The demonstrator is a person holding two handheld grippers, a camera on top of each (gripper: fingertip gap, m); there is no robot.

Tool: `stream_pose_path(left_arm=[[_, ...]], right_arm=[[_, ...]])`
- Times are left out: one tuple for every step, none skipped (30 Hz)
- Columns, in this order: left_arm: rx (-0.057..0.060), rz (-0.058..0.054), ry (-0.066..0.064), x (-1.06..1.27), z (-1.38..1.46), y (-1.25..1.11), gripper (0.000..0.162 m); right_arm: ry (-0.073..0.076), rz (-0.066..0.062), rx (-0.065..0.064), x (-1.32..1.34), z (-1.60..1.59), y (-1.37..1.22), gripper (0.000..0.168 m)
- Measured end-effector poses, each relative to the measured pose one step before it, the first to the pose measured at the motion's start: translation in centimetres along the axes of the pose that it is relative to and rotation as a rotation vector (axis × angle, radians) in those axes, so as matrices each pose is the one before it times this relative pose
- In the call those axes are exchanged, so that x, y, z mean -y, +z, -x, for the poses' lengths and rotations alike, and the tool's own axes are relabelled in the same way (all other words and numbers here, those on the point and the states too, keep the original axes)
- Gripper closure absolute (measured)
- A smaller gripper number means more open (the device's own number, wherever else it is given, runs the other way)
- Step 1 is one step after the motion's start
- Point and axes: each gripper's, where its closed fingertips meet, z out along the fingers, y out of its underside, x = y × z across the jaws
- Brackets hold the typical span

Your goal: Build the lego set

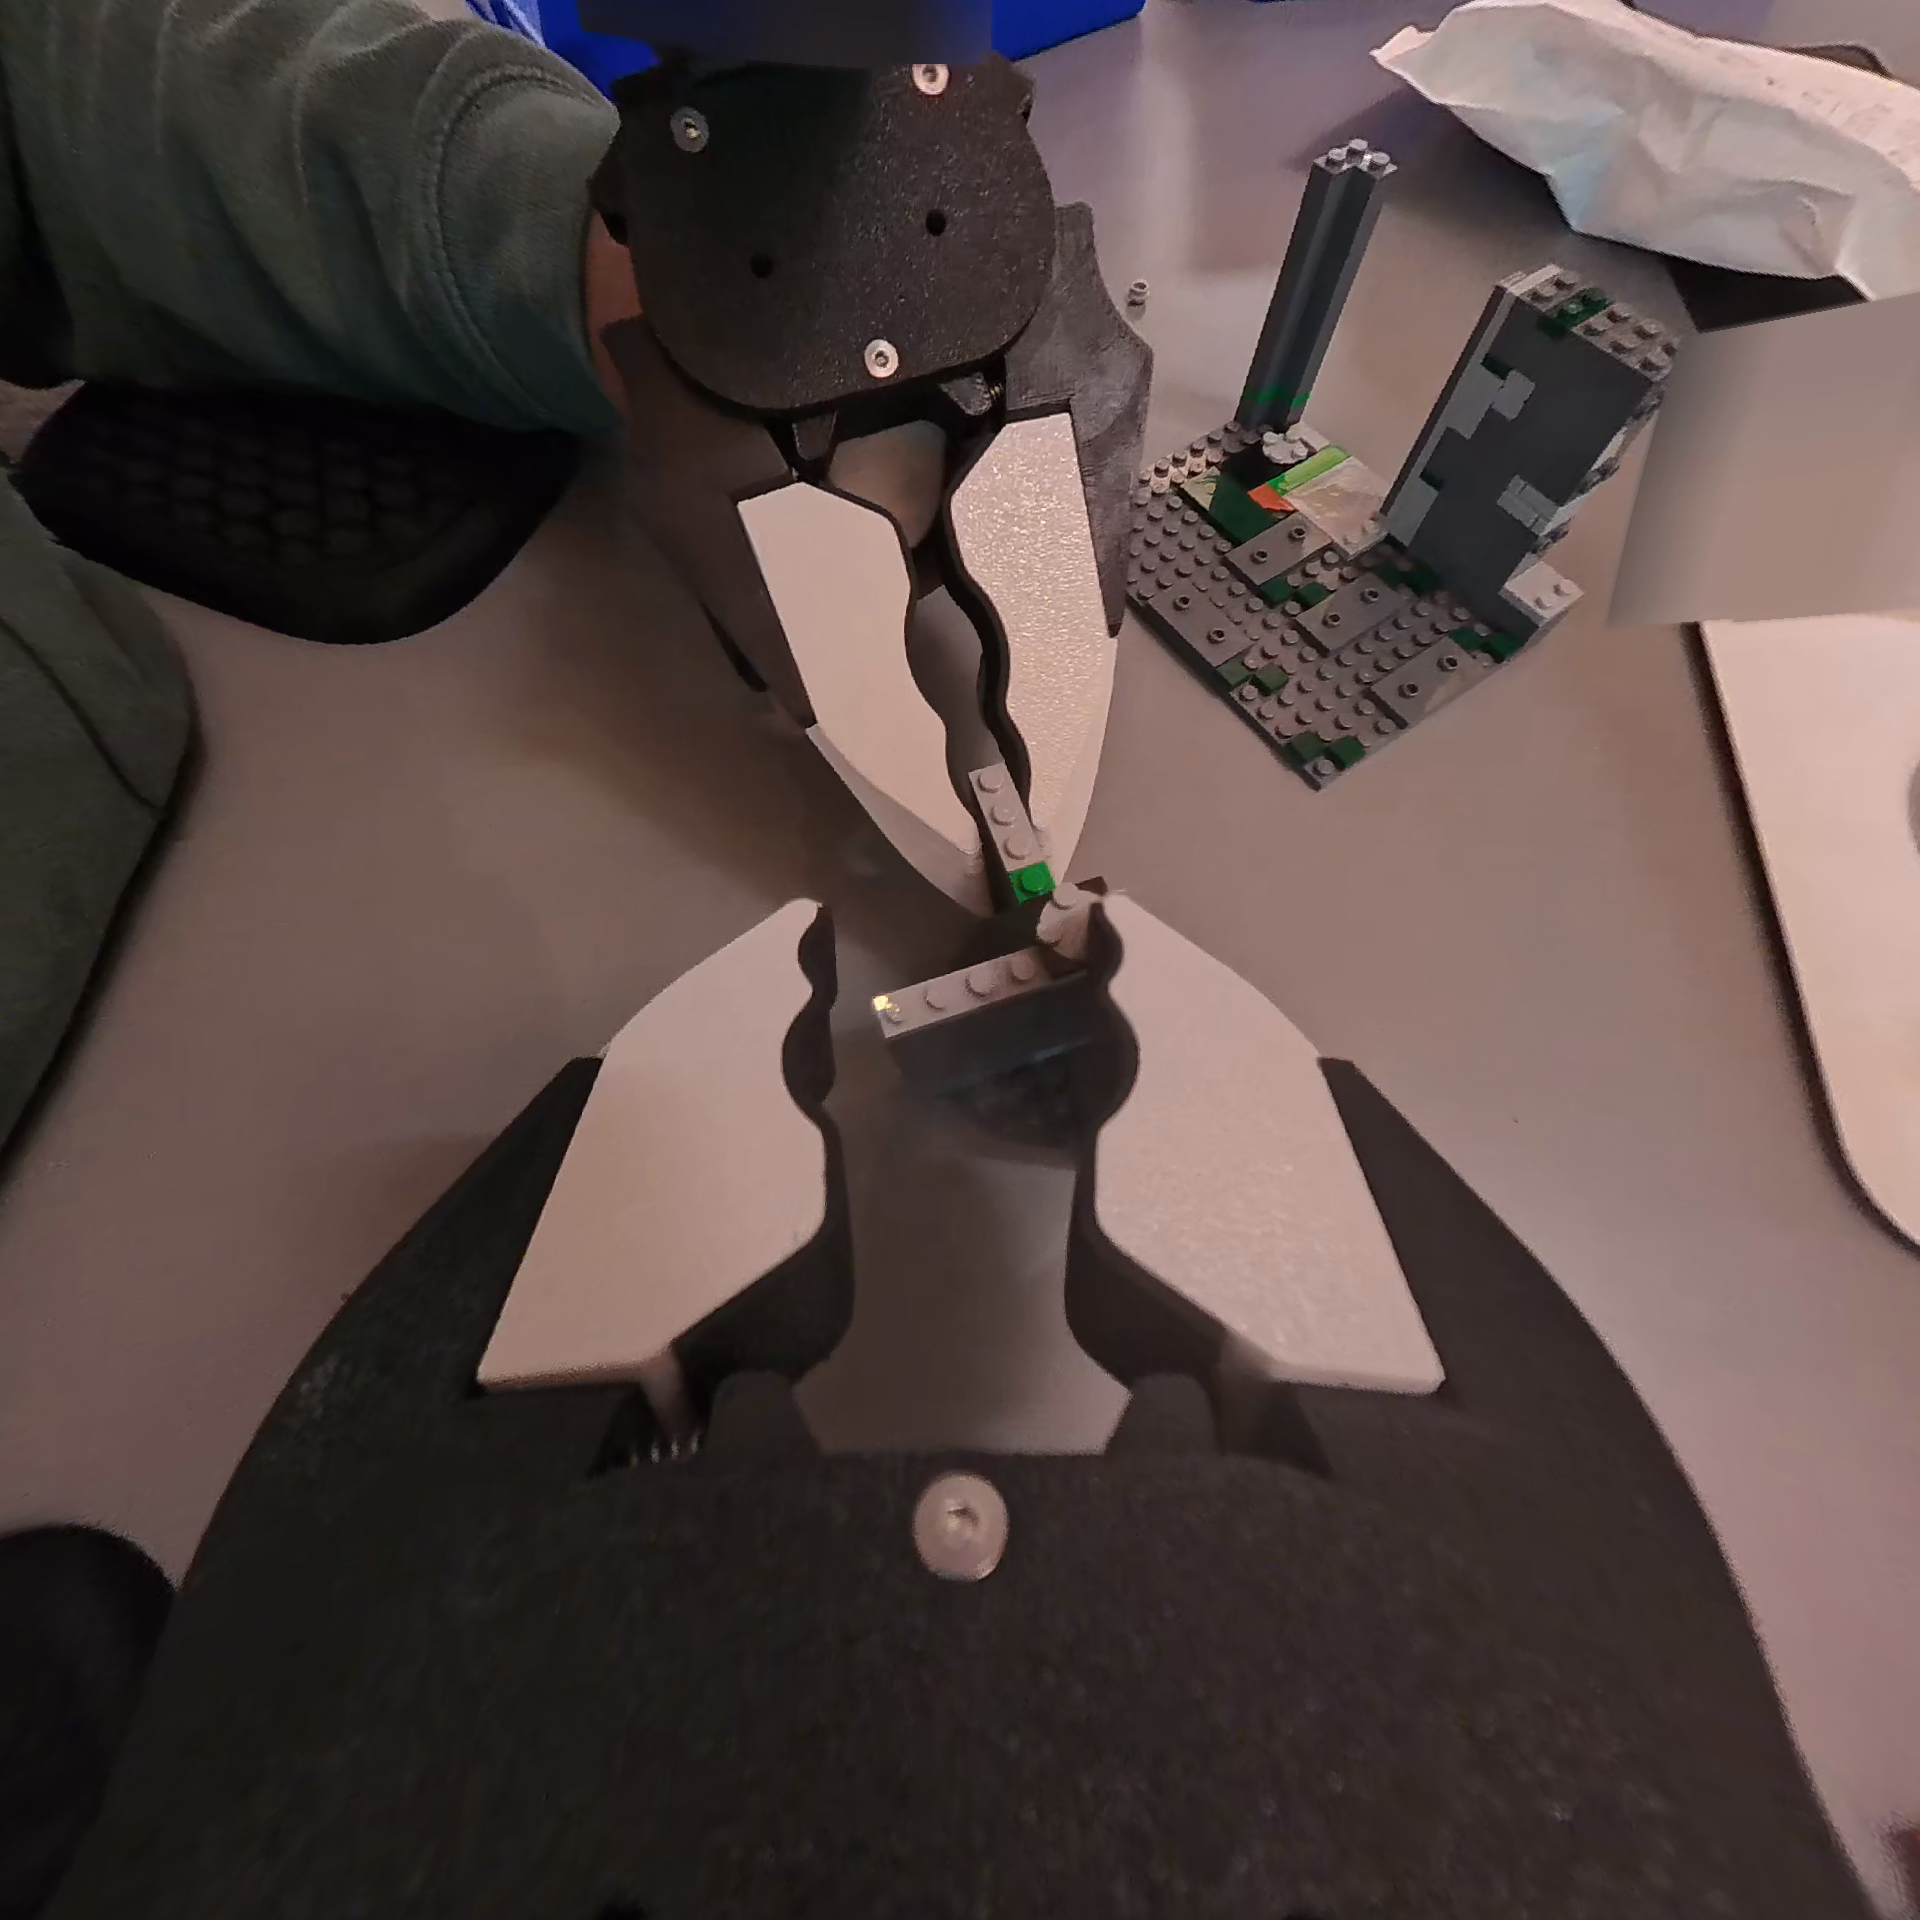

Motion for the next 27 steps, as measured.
stream_pose_path(left_arm=[[-0.0001,-0.0001,0.0003,0.001,-0.009,0.000,0.155],[-0.0001,-0.0004,-0.0002,0.005,-0.002,0.003,0.155],[-0.0005,-0.0002,0.0001,-0.002,0.006,-0.006,0.155],[-0.0006,-0.0003,0.0003,-0.002,-0.014,-0.007,0.155],[-0.0001,-0.0001,0.0001,0.002,0.000,0.001,0.155],[0.0001,0.0002,0.0004,-0.003,0.003,-0.002,0.155],[0.0000,0.0002,0.0004,0.005,-0.007,-0.008,0.155],[-0.0001,-0.0002,0.0001,-0.004,-0.009,-0.008,0.155],[-0.0001,-0.0004,-0.0002,0.005,-0.003,0.003,0.155],[-0.0002,-0.0002,-0.0004,-0.003,-0.004,-0.007,0.155],[-0.0001,0.0000,-0.0001,0.000,-0.002,0.000,0.155],[-0.0002,0.0001,-0.0001,0.007,-0.003,-0.006,0.155],[-0.0003,-0.0002,-0.0002,0.002,-0.005,0.001,0.155],[-0.0003,-0.0003,-0.0002,-0.002,-0.005,-0.006,0.155],[-0.0002,-0.0006,-0.0002,0.002,-0.003,-0.004,0.155],[-0.0004,-0.0003,-0.0008,0.005,-0.001,0.003,0.155],[-0.0003,0.0000,0.0001,0.001,-0.004,0.000,0.155],[0.0001,-0.0001,0.0002,-0.005,-0.007,-0.008,0.155],[-0.0001,0.0001,0.0000,-0.002,-0.001,-0.001,0.155],[-0.0005,-0.0001,-0.0008,0.002,-0.001,0.001,0.155],[-0.0003,-0.0004,-0.0008,0.001,0.001,-0.004,0.155],[0.0000,0.0003,0.0004,0.010,0.002,0.000,0.155],[0.0003,0.0002,0.0002,-0.003,-0.004,-0.002,0.155],[0.0004,0.0000,0.0015,0.005,-0.004,0.007,0.155],[-0.0001,0.0004,-0.0004,-0.005,-0.004,-0.003,0.155],[-0.0001,0.0000,-0.0005,0.006,0.003,0.009,0.155],[-0.0002,0.0001,0.0000,-0.001,-0.003,-0.001,0.155]], right_arm=[[-0.0008,0.0025,0.0060,-0.057,0.164,-0.064,0.124],[-0.0007,0.0022,0.0111,-0.050,0.253,-0.056,0.125],[0.0015,0.0036,0.0164,-0.054,0.317,-0.083,0.130],[0.0042,0.0014,0.0086,-0.017,0.177,-0.057,0.132],[0.0026,-0.0096,-0.0006,0.118,0.013,-0.078,0.132],[0.0039,-0.0167,-0.0024,0.218,-0.058,-0.094,0.132],[0.0046,-0.0125,-0.0076,0.165,-0.158,-0.077,0.130],[-0.0007,-0.0035,-0.0149,0.050,-0.277,-0.033,0.128],[-0.0057,0.0005,-0.0159,-0.023,-0.280,0.002,0.126],[-0.0033,0.0005,-0.0085,-0.038,-0.181,0.053,0.124],[0.0013,0.0012,-0.0013,-0.051,-0.101,0.077,0.123],[0.0007,0.0024,-0.0011,-0.053,-0.094,0.106,0.122],[-0.0026,0.0026,-0.0025,-0.066,-0.085,0.111,0.122],[-0.0028,0.0041,-0.0007,-0.071,-0.060,0.102,0.121],[-0.0016,0.0016,0.0009,-0.023,-0.020,0.108,0.121],[-0.0015,-0.0011,-0.0003,0.024,-0.053,0.073,0.120],[-0.0020,-0.0015,0.0008,0.036,-0.032,0.069,0.120],[-0.0017,0.0013,0.0014,0.021,-0.028,0.061,0.120],[-0.0028,0.0017,-0.0001,0.022,-0.045,0.051,0.120],[-0.0027,0.0040,0.0005,-0.022,-0.039,0.032,0.120],[-0.0013,0.0042,0.0023,-0.032,-0.012,0.001,0.120],[-0.0015,0.0017,0.0028,-0.007,0.018,-0.008,0.120],[-0.0035,0.0022,0.0020,-0.021,0.060,-0.037,0.121],[-0.0054,0.0029,-0.0025,-0.035,0.027,-0.049,0.121],[-0.0050,0.0060,-0.0049,-0.074,-0.001,-0.071,0.121],[-0.0021,0.0051,-0.0035,-0.071,0.022,-0.093,0.121],[0.0010,0.0011,-0.0020,-0.043,0.030,-0.115,0.121]])
